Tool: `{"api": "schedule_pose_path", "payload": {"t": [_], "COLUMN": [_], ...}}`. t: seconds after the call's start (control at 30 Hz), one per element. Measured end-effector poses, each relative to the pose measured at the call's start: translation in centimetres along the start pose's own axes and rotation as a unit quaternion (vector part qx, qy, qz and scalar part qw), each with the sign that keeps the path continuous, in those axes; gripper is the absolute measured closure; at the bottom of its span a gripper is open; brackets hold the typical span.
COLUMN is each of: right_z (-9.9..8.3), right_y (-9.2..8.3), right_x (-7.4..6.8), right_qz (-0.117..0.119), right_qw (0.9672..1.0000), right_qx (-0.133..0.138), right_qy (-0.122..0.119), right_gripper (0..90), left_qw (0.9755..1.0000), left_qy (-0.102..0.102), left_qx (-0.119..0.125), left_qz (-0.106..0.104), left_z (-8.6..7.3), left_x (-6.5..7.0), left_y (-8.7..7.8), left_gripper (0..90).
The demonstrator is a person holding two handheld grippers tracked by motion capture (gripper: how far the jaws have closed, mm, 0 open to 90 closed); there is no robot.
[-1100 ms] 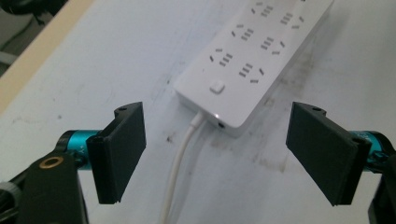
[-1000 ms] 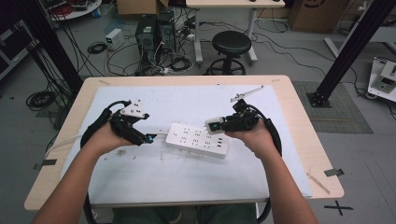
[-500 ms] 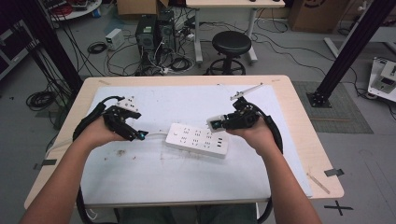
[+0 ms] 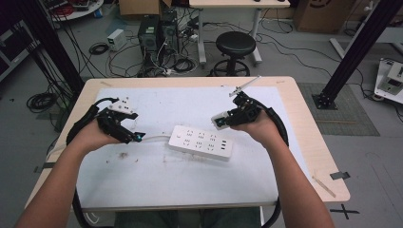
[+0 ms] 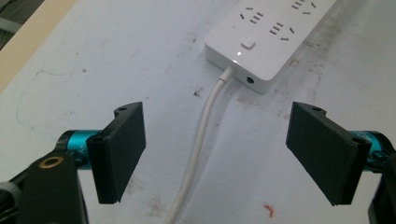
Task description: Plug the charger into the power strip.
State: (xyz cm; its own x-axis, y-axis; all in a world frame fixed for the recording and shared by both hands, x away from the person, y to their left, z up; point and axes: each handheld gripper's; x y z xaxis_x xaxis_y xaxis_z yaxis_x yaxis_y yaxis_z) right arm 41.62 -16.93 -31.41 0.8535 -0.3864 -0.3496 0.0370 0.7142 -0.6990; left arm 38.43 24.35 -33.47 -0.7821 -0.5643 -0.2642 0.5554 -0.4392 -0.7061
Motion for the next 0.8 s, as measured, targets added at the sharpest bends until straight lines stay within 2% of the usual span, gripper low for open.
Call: {"api": "schedule_pose_path", "payload": {"t": [0.03,0.07,0.1,0.2,0.27,0.37,0.53,0.57,0.63,0.67,0.73,0.77,0.8], "right_z": [0.0,0.2,0.2,0.4,0.5,0.9,1.3,1.6,1.8,1.8,2.0,2.1,2.4], "right_y": [0.0,0.1,0.1,0.4,0.5,1.4,2.1,2.8,3.3,3.3,3.7,4.0,4.4], "right_x": [0.0,0.2,0.2,0.5,0.6,0.7,0.8,1.0,1.0,1.0,1.1,1.1,1.1], "right_qz": [0.000,-0.006,-0.006,-0.011,-0.012,-0.010,-0.007,0.000,0.000,0.000,-0.001,-0.002,-0.001], "right_qw": [1.0000,0.9999,0.9999,0.9991,0.9990,0.9969,0.9944,0.9911,0.9879,0.9879,0.9849,0.9832,0.9799], "right_qx": [0.000,-0.015,-0.015,-0.040,-0.042,-0.075,-0.101,-0.125,-0.147,-0.147,-0.164,-0.173,-0.189], "right_qy": [0.000,-0.006,-0.006,-0.003,-0.008,-0.019,-0.033,-0.046,-0.050,-0.050,-0.055,-0.057,-0.064], "right_gripper": [63.3,63.3,63.3,63.3,63.3,63.3,63.3,63.3,63.3,63.3,63.3,63.3,63.3], "left_qw": [1.0000,1.0000,1.0000,1.0000,0.9999,0.9999,0.9999,0.9999,0.9999,0.9999,0.9999,0.9999,0.9999], "left_qy": [0.000,-0.001,-0.001,-0.009,-0.010,-0.008,-0.010,-0.010,-0.009,-0.009,-0.012,-0.013,-0.010], "left_qx": [0.000,-0.002,-0.002,0.000,0.002,0.000,-0.005,-0.006,-0.007,-0.007,-0.007,-0.005,-0.008], "left_qz": [0.000,0.001,0.001,0.003,0.005,0.006,0.007,0.008,0.008,0.008,0.010,0.010,0.009], "left_z": [0.0,-0.2,-0.2,-0.4,-0.5,-0.8,-1.3,-1.6,-1.7,-1.7,-1.8,-1.9,-1.9], "left_x": [0.0,-0.2,-0.2,-0.2,-0.2,-0.3,-0.2,-0.1,-0.1,-0.1,-0.1,-0.1,-0.2], "left_y": [0.0,-0.1,-0.1,-0.1,-0.1,-0.2,-0.2,-0.3,-0.3,-0.3,-0.4,-0.4,-0.4], "left_gripper": [20.0,20.0,20.0,20.0,20.0,20.0,20.0,19.9,20.0,20.0,20.0,20.0,20.0]}}
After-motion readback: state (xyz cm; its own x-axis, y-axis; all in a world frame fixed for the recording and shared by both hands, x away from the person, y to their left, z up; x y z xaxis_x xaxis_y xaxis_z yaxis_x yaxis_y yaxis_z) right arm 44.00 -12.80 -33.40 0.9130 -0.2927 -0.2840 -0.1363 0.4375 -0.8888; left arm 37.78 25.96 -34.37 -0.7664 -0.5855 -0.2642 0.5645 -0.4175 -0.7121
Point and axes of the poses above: each handheld gripper's, and its own axes: y roughly forward along the jaws, z roughly out of its top, x roughly to its right, and after that the axes turned 11 degrees about z, right-handed
